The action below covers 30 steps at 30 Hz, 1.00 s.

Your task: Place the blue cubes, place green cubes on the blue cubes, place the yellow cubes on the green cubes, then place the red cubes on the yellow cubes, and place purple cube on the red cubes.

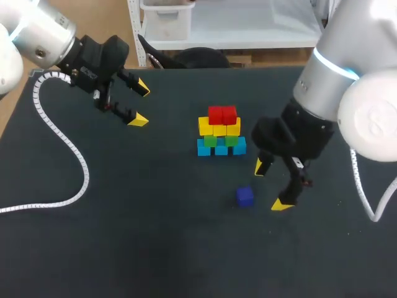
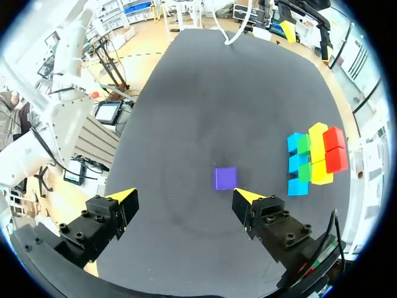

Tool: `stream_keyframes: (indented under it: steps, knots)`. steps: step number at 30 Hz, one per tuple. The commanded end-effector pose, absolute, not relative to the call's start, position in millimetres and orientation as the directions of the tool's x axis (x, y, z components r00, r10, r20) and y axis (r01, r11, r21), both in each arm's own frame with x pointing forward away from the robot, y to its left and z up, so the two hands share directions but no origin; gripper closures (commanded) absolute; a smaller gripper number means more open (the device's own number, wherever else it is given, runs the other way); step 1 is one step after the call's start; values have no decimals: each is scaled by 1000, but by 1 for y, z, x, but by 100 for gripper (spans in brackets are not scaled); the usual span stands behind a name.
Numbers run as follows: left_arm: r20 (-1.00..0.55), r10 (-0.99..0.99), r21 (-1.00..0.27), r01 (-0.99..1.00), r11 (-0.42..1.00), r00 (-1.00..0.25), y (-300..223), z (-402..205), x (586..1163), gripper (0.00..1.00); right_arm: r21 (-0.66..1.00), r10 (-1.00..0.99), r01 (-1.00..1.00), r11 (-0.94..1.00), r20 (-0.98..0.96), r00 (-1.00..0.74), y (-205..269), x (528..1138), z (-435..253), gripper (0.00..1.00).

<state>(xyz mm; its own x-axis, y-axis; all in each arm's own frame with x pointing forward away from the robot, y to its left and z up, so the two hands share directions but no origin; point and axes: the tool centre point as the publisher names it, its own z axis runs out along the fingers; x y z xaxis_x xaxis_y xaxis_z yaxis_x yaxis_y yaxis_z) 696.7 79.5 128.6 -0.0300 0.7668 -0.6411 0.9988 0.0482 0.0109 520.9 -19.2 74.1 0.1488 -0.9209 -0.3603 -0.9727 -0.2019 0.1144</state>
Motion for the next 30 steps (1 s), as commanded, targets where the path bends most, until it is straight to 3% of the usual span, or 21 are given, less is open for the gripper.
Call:
stream_keyframes:
  steps: [1, 30]
  knots:
    - [-642, 766, 11, 999, 45, -27, 80, 128, 698, 0, 117, -920, -972, -204, -362, 149, -19, 522, 74, 0]
    - [-642, 766, 11, 999, 45, -27, 80, 128, 698, 0, 143, -893, -961, -235, -422, 156, -1, 536, 24, 0]
